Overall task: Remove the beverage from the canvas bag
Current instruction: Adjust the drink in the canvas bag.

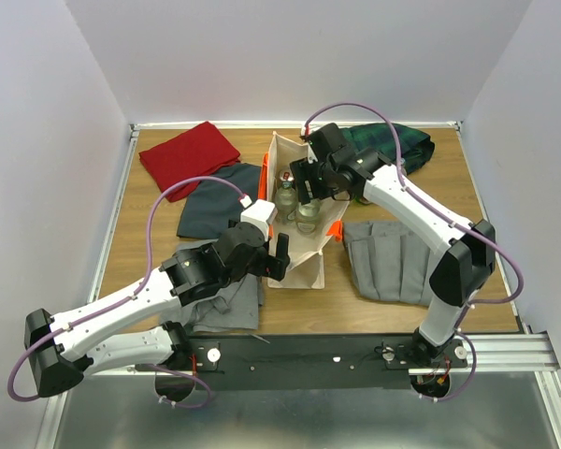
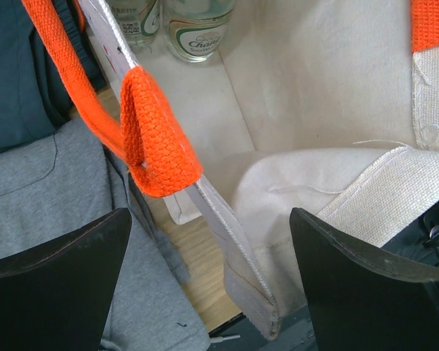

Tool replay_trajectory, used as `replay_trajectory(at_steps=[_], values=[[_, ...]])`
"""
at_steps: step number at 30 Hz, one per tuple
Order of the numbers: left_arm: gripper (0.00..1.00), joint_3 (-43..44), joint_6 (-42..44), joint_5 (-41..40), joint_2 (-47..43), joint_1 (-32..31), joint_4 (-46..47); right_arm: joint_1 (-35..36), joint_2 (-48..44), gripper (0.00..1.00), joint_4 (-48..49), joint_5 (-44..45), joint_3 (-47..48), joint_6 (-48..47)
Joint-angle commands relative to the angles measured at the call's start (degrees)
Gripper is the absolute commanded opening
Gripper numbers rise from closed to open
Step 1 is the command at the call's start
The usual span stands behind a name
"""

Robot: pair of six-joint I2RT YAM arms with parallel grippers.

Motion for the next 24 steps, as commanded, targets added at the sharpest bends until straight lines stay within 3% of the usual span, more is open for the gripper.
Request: replay_trajectory(at_steps=[1,3,14,19,24], values=[[0.99,-1.6,0.9,1.8,0.4,-0.3,-2.8,0.4,1.2,0.84,-1.4,0.0,1.1,-0.7],[0.99,-1.5,0.8,1.9,0.5,-0.2,-2.7,0.4,1.5,0.91,-1.0,-0.4,1.3,-0.7],[0.99,-1.1,1.4,1.8,0.8,-0.3,-3.0,0.3,4.1,0.91,-0.8,-1.2,2.0,-0.4],[0.99,-1.1,1.8,1.8,0.6,-0.3,-3.0,0.5,4.5,1.0,-0.3,-2.7,1.3,-0.3],[0.99,-1.1,2.2,2.0,0.8,-0.3,-2.8,0.5,5.8,1.0,-0.6,-3.0,2.2,0.1]])
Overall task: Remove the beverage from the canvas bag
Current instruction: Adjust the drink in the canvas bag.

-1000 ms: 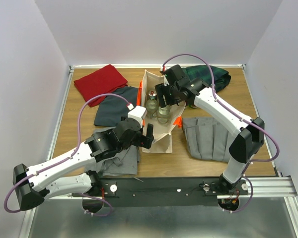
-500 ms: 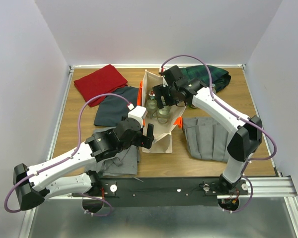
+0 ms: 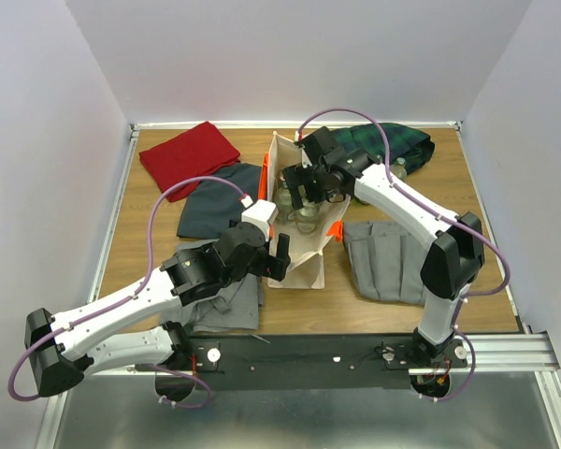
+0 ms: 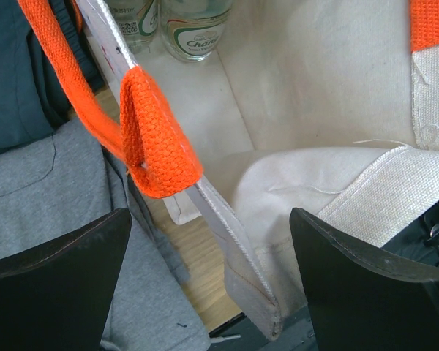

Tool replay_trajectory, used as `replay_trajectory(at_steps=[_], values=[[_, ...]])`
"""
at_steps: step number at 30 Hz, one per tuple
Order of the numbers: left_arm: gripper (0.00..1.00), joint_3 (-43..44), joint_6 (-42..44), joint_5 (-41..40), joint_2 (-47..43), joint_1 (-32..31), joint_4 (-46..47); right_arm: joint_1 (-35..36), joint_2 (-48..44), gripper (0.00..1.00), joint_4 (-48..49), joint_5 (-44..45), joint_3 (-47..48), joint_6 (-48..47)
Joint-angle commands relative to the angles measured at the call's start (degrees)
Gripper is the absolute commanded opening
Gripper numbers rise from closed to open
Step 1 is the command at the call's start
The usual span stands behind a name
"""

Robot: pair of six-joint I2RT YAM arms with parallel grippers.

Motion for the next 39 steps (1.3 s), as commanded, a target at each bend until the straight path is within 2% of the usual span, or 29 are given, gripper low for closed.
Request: replay_trajectory(at_steps=[1,7,10,11,14,22,23,26,29,34,36,39], values=[[0.99,-1.2,2.1,1.9,0.5,-0.2,-3.0,0.4,1.8,1.0,-0.7,-1.2,1.9,0.3],[0.99,-1.4,2.2,1.3,0.6,-0.2,-3.4,0.4,2.1,1.0,0.5,-0.9,2.0,0.9],[0.99,-1.6,1.9,1.1,0.2,-0.3,-3.5,0.4,2.6,0.92,0.0,-0.6,2.5,1.0],[0.99,-1.4,1.7,0.7,-0.2,-0.2,-3.5,0.4,2.9,0.81,-0.1,-0.6,2.6,1.1],[0.99,-1.0,1.6,-0.1,-1.4,-0.3,-3.1,0.4,3.7,0.7,-0.8,-0.6,3.4,1.4],[0.99,-1.0,1.8,-0.1,-0.6,-0.2,-3.9,0.5,4.1,0.68,-1.2,-1.1,4.2,1.4],[0.99,-1.1,1.8,-0.1,-0.7,-0.2,-3.9,0.4,4.1,0.65,-1.1,-1.0,4.1,1.4],[0.99,-1.4,1.6,-0.3,-1.1,-0.2,-3.7,0.5,4.4,0.64,-1.5,-0.8,4.4,1.3],[0.99,-1.6,1.6,-0.3,-1.2,-0.2,-3.7,0.5,5.0,0.59,-2.1,-0.7,5.0,1.3],[0.99,-1.6,1.6,-0.3,-1.1,-0.2,-3.7,0.6,5.2,0.59,-2.8,-0.6,5.8,1.3],[0.99,-1.6,1.6,-0.4,-1.1,-0.3,-3.7,0.8,5.2,0.52,-3.4,-0.6,5.7,1.3],[0.99,-1.6,1.8,-0.5,-1.0,-0.2,-3.8,1.0,5.5,0.52,-4.4,-0.3,6.1,1.3]])
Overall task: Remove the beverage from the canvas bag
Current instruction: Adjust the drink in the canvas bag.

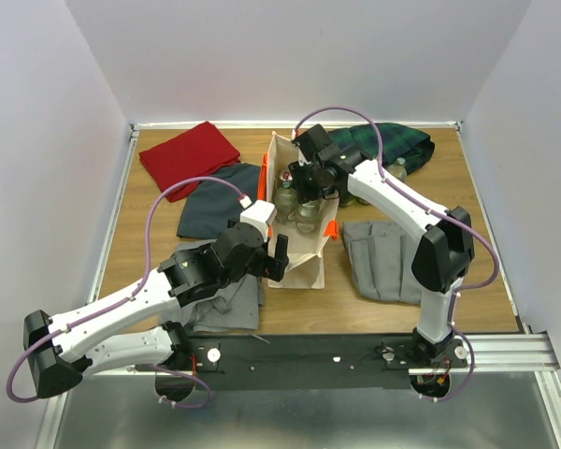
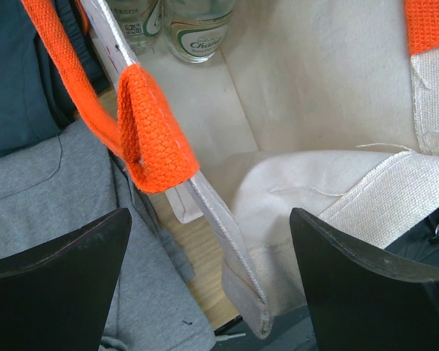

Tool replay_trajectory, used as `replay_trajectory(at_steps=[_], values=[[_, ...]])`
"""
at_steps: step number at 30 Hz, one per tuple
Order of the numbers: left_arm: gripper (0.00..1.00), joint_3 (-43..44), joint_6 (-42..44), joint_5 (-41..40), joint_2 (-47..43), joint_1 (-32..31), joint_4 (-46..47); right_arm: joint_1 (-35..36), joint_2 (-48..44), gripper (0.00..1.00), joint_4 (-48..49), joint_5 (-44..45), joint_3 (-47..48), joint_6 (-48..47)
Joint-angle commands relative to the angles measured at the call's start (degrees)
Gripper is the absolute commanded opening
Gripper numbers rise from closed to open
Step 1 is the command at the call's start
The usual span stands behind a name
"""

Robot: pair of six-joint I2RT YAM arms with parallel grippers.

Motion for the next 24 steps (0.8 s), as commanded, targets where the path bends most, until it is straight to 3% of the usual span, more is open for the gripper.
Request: replay_trajectory(at_steps=[1,8,15,24], values=[[0.99,-1.4,0.9,-0.3,-0.2,-0.2,-3.2,0.9,1.4,0.52,-3.3,0.8,2.1,0.1],[0.99,-1.1,0.9,-0.3,-0.1,-0.2,-3.4,1.2,2.3,0.53,-4.8,2.7,2.4,0.0],[0.99,-1.2,0.9,-0.4,-0.2,-0.2,-3.5,1.4,2.6,0.64,-4.9,3.4,2.6,0.2],[0.99,-1.4,0.9,-0.5,-0.1,-0.2,-3.7,1.4,3.2,0.61,-4.9,3.4,2.7,0.2]])
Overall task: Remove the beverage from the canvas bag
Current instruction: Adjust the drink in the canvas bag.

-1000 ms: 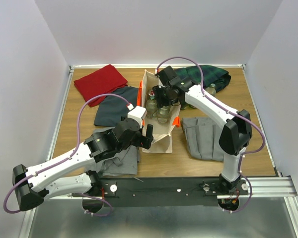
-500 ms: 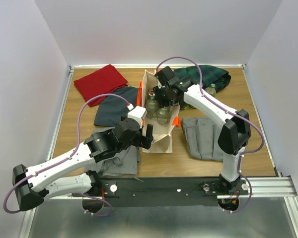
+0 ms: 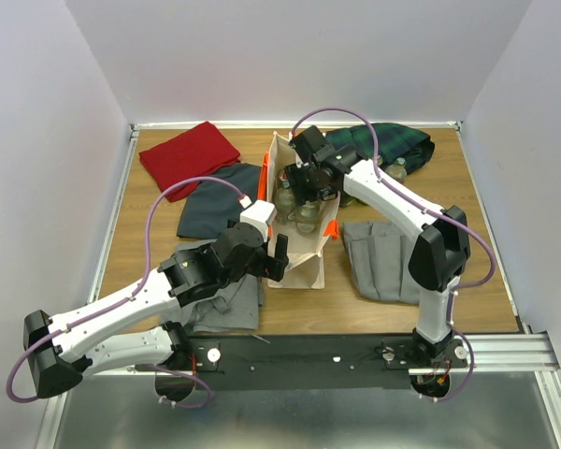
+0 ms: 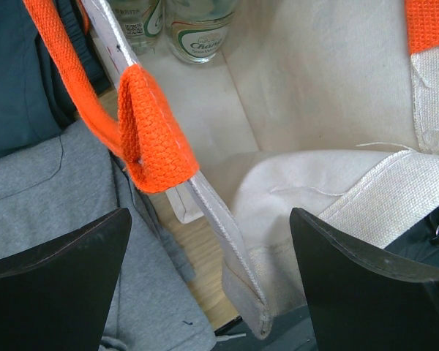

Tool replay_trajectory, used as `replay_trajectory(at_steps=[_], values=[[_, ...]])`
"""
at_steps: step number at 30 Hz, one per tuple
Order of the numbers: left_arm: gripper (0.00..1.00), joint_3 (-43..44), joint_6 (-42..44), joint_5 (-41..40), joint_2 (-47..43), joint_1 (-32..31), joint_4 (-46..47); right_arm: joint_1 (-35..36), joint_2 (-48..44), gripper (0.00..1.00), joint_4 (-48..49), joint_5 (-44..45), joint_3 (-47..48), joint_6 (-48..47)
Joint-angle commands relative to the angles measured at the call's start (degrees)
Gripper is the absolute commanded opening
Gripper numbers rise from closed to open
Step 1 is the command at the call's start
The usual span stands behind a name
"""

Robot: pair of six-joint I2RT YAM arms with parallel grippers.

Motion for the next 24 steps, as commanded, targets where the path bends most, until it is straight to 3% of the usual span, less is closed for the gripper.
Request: replay_trajectory(at_steps=[1,7,13,24], values=[[0.99,-1.4,0.9,-0.4,-0.2,-0.2,-3.7,0.5,2.2,0.61,-3.1,1.0,1.4,0.2],[0.99,-1.0,1.1,-0.4,0.1,-0.2,-3.6,0.5,2.7,0.54,-3.3,0.8,1.7,0.5],[0.99,-0.9,1.3,-0.2,0.5,-0.2,-3.7,0.5,2.6,0.61,-3.7,1.2,1.6,0.5],[0.99,-0.6,1.3,-0.1,1.0,-0.3,-3.5,0.5,3.3,0.61,-4.3,0.6,1.3,0.5]])
